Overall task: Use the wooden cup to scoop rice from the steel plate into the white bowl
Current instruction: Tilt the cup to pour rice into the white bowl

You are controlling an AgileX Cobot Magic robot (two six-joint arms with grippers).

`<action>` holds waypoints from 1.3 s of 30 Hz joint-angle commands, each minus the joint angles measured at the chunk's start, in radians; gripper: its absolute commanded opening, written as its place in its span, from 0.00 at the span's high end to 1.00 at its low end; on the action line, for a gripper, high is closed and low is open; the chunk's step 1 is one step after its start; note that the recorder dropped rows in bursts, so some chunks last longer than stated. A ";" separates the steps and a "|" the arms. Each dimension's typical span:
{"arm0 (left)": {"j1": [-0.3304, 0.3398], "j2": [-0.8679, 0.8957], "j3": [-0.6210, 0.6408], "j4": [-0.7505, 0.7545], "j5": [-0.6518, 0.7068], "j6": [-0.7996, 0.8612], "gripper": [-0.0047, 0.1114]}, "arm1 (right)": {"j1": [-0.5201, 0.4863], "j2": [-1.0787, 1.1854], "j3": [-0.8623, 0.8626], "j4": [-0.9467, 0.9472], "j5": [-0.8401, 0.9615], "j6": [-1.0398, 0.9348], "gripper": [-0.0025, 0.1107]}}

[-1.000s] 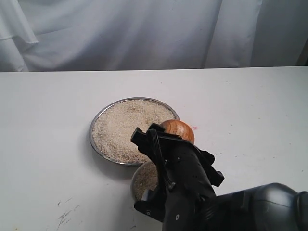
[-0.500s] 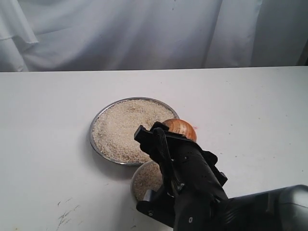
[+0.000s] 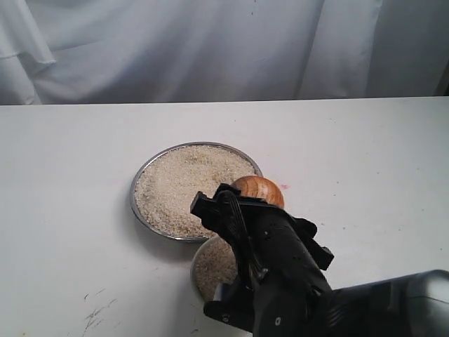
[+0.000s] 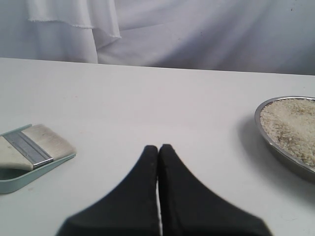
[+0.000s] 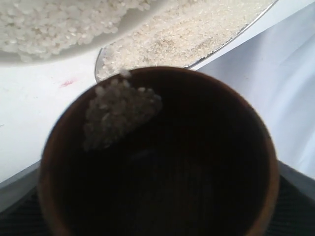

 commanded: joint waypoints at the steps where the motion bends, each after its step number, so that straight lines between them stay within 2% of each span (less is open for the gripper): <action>1: 0.002 -0.004 0.005 -0.002 -0.013 -0.001 0.96 | 0.029 -0.008 0.002 -0.017 0.011 -0.024 0.98; 17: 0.002 -0.004 0.005 -0.002 -0.013 -0.001 0.96 | 0.143 -0.008 0.000 -0.017 0.086 -0.044 0.98; 29: 0.002 -0.004 0.005 -0.002 -0.013 -0.001 0.96 | 0.143 -0.008 -0.039 -0.017 0.178 -0.072 0.98; 39: 0.002 -0.004 0.005 -0.002 -0.013 -0.001 0.96 | 0.143 -0.004 -0.036 -0.017 0.136 -0.075 0.98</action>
